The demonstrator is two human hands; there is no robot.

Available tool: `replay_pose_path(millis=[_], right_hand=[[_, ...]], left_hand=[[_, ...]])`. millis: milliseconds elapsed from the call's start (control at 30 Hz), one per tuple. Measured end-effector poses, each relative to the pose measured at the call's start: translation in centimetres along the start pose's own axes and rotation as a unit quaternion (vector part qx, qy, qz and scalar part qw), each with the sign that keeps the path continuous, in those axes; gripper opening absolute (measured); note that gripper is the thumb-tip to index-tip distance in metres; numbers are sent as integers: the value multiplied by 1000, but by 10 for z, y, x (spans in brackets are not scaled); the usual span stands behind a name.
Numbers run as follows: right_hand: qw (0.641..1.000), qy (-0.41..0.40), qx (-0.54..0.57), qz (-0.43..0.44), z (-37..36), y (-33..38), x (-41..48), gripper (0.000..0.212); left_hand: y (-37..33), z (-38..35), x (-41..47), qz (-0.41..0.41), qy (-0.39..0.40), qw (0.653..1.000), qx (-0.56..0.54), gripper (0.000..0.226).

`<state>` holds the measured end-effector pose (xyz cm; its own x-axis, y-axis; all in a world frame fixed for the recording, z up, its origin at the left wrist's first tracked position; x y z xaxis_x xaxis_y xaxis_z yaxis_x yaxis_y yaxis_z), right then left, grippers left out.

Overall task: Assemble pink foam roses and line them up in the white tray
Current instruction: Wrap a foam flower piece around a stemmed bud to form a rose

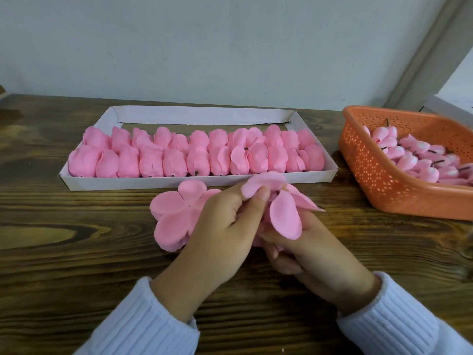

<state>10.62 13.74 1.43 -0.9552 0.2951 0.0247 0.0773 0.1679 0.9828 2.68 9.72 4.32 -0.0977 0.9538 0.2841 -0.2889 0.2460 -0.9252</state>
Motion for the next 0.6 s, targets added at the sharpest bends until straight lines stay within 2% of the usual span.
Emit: replay_pose_path(millis=[200, 333, 400, 533, 600], right_hand=[[1000, -5, 0, -4, 2, 1, -2, 34], [1000, -8, -18, 2, 1, 2, -2, 22], [1000, -21, -12, 13, 5, 0, -3, 20], [999, -14, -30, 35, 6, 2, -3, 16], [997, -27, -69, 24, 8, 2, -7, 12]], left_hand=[[-11, -3, 1, -61, 31, 996, 51, 31], [-15, -9, -2, -89, 83, 988, 95, 50], [-16, -9, -3, -92, 99, 988, 78, 55], [-18, -11, -5, -100, 123, 987, 25, 45], [-20, -9, -4, -104, 104, 989, -10, 56]])
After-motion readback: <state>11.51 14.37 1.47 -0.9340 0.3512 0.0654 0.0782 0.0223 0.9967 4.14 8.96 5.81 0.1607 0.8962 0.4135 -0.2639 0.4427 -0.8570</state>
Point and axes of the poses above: each hand's wrist, its own x-axis towards the middle knuckle, its own z-axis out of the back of the hand, y = z × x, the point moved 8 cm from there along x, towards the middle knuckle, and after that the axes turned 15 degrees about y, right-handed, at the moved point
